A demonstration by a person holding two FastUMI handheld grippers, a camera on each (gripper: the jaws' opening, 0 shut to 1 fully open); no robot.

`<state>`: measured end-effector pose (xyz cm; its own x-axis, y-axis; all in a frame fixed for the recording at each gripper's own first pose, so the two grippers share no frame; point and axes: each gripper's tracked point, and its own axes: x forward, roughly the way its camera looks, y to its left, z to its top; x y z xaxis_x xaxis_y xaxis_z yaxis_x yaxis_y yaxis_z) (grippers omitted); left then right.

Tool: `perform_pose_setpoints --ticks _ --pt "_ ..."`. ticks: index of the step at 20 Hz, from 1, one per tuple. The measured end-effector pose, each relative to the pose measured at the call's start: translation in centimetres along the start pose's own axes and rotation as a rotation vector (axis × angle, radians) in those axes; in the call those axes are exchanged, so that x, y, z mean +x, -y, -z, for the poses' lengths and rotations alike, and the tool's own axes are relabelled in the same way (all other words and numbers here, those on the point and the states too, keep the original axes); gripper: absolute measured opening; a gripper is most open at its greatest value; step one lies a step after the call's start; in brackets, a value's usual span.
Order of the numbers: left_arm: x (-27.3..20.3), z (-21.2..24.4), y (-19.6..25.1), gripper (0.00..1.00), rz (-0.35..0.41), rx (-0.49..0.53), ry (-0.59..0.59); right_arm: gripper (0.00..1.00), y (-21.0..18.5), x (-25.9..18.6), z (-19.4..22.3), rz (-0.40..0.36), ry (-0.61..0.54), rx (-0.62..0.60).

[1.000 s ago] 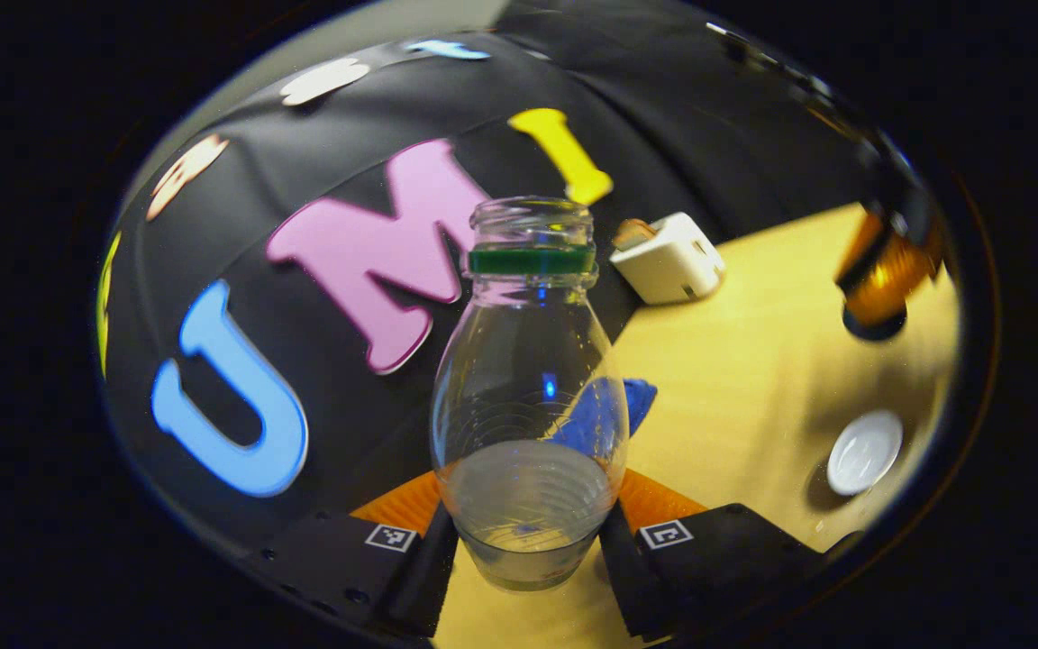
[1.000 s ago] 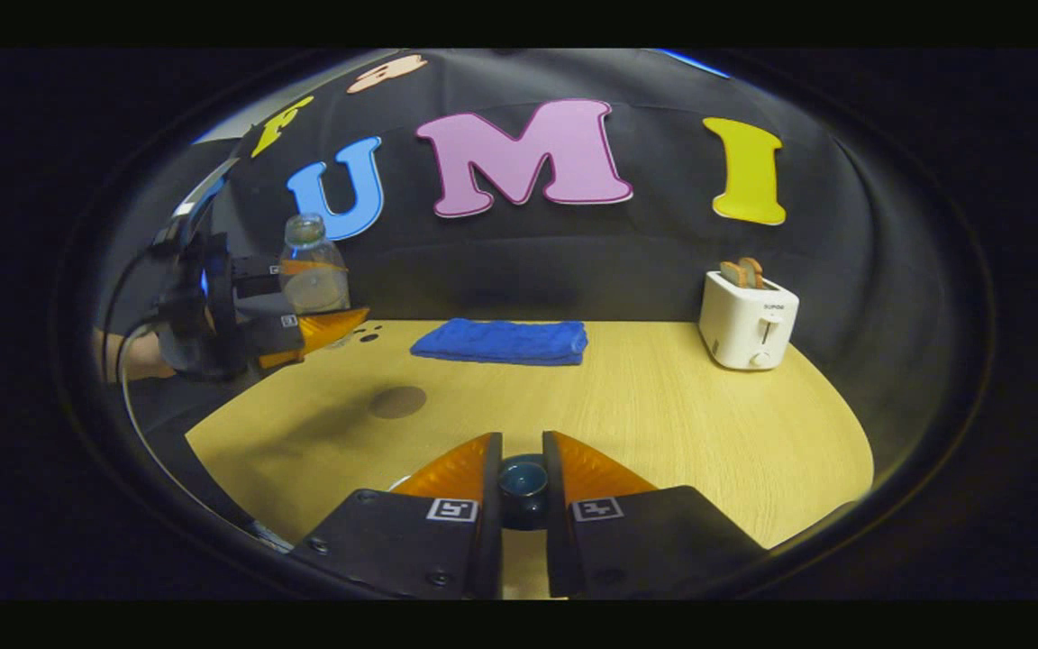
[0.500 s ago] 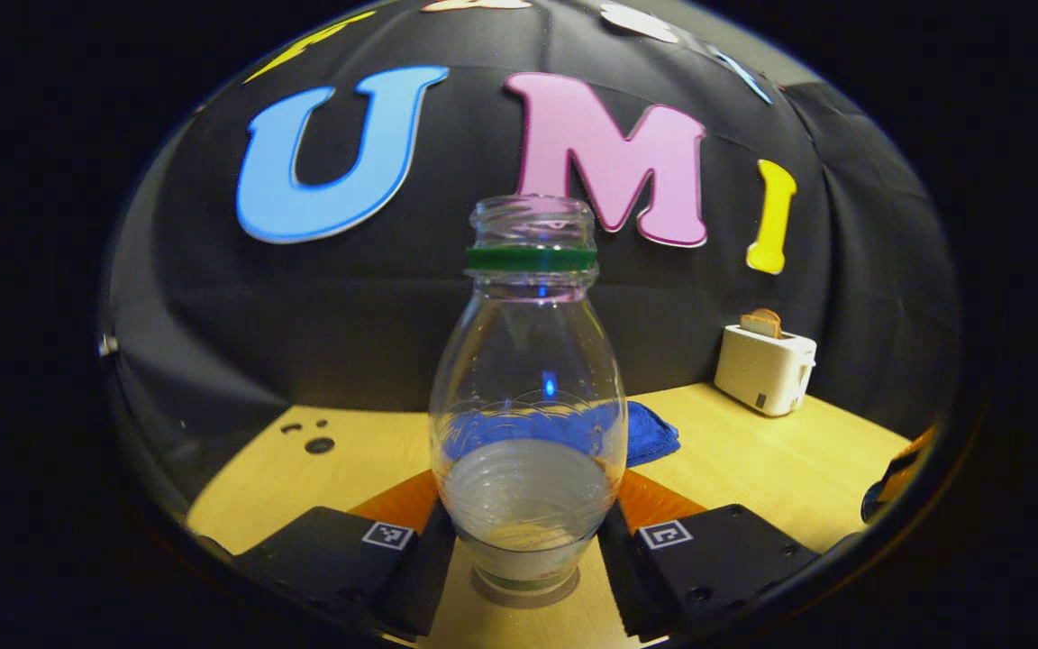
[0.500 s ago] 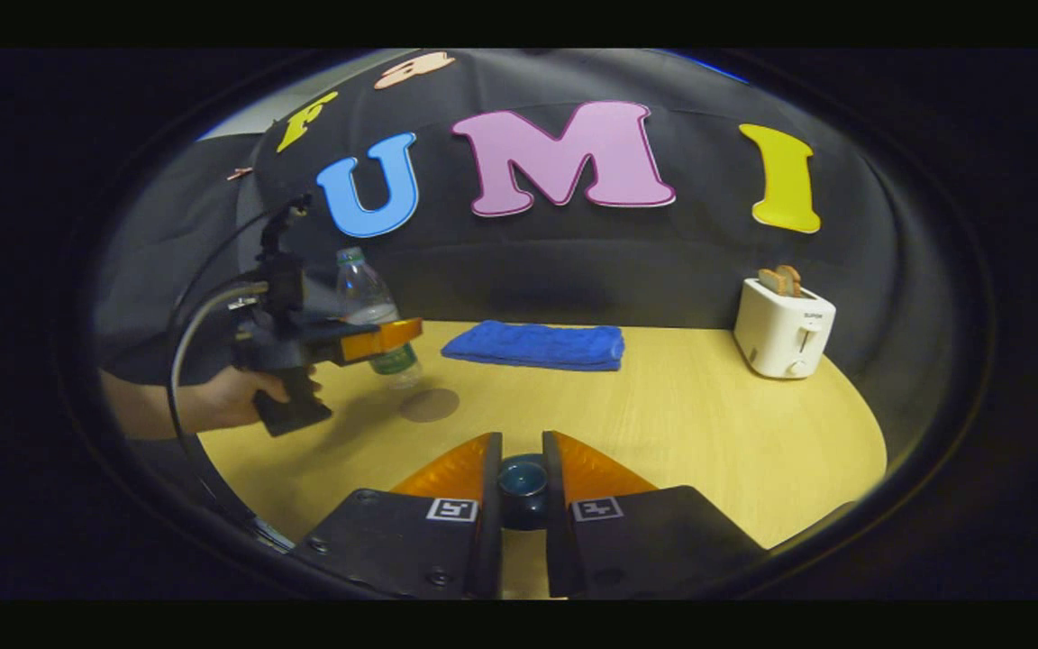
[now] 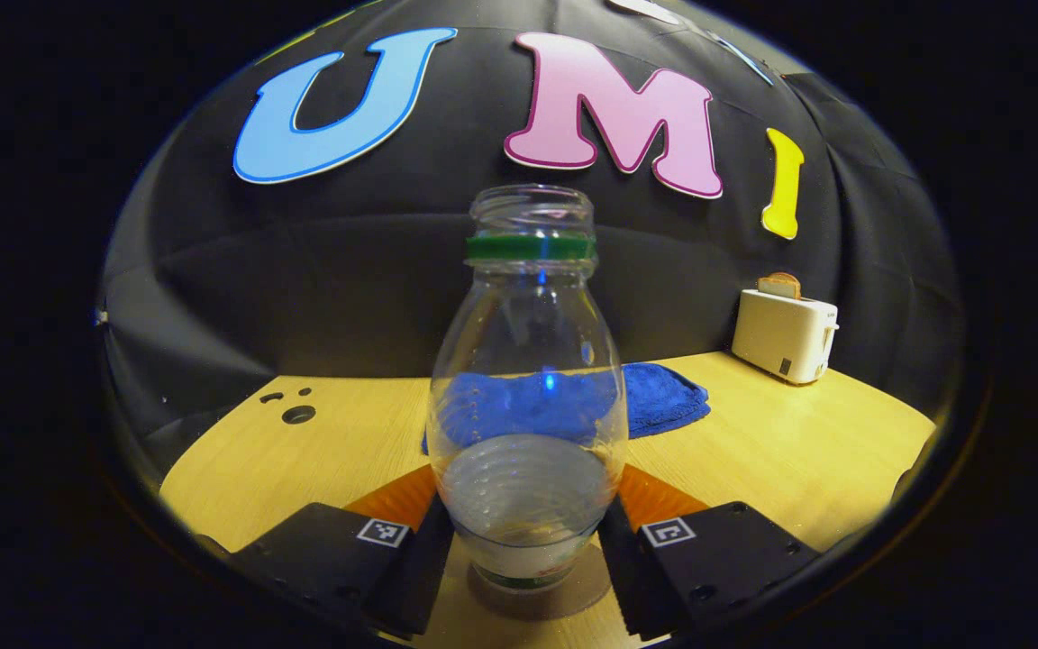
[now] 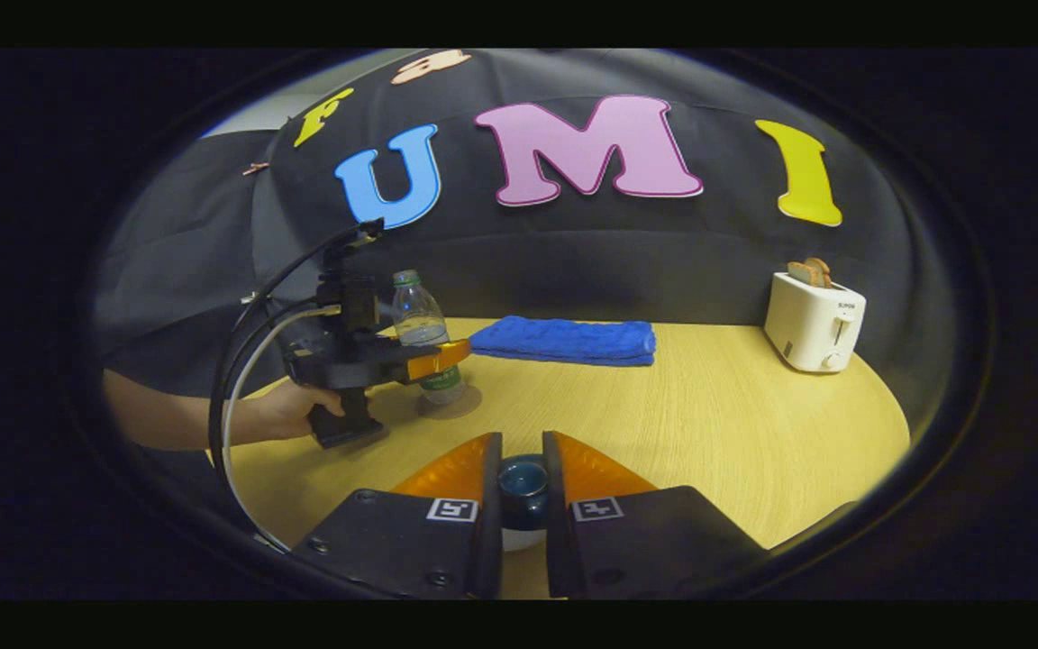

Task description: Open the teacup lid with one hand, grasp the water bottle and pour water into the teacup with the other hand; after pouring, place the water bottle on the coaster and then close the teacup lid.

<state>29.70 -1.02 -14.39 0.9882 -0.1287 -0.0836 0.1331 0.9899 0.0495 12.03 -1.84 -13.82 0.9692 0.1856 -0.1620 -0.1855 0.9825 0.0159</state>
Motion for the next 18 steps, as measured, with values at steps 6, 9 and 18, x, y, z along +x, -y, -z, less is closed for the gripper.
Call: perform_pose_setpoints --ticks 6,9,18 --pt "-0.9 1.2 0.8 0.86 0.034 -0.009 -0.053 0.23 -0.2 -0.3 0.3 0.009 0.0 0.008" --pt "-2.2 0.9 1.1 0.99 0.045 -0.032 -0.061 0.23 -0.4 -0.6 0.0 0.006 -0.005 0.014" --pt "-9.0 2.7 -0.7 0.98 0.033 -0.084 -0.13 0.23 -1.0 -0.8 0.0 0.004 0.005 0.0"
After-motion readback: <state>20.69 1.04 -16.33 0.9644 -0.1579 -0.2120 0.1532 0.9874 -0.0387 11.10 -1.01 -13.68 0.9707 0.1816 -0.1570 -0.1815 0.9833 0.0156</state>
